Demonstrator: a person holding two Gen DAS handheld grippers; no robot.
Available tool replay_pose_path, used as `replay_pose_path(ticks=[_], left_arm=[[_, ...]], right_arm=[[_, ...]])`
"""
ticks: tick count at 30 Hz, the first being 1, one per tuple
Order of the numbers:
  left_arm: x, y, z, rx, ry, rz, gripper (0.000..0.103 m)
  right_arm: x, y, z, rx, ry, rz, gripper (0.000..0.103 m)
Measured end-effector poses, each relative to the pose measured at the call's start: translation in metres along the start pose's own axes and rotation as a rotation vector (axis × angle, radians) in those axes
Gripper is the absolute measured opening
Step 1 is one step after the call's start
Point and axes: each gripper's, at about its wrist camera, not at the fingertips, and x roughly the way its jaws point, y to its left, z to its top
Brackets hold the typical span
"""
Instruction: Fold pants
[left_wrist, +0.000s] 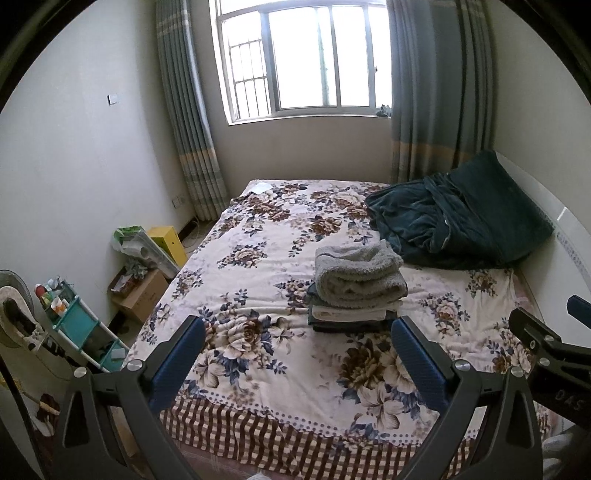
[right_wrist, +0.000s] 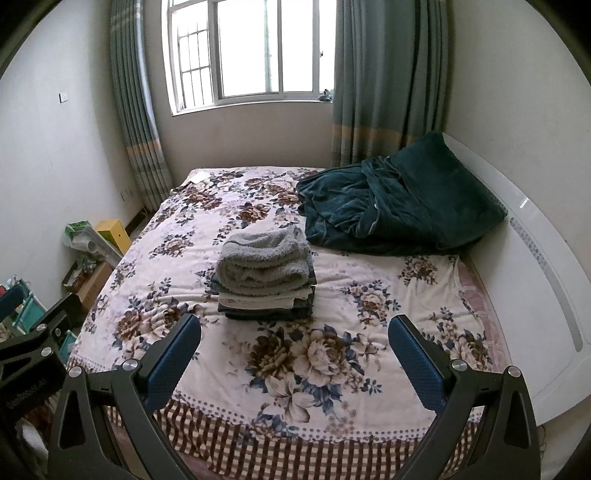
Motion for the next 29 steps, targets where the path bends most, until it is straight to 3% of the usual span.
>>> replay_pose_path(ticks=[29], left_arm=[[0.0061,0.0008,-0.0033,0.001,-0.001,-0.045,0.103]], right_arm=[[0.0007,-0.0049,-0.0036,-0.004,0.002,0.002,0.103]])
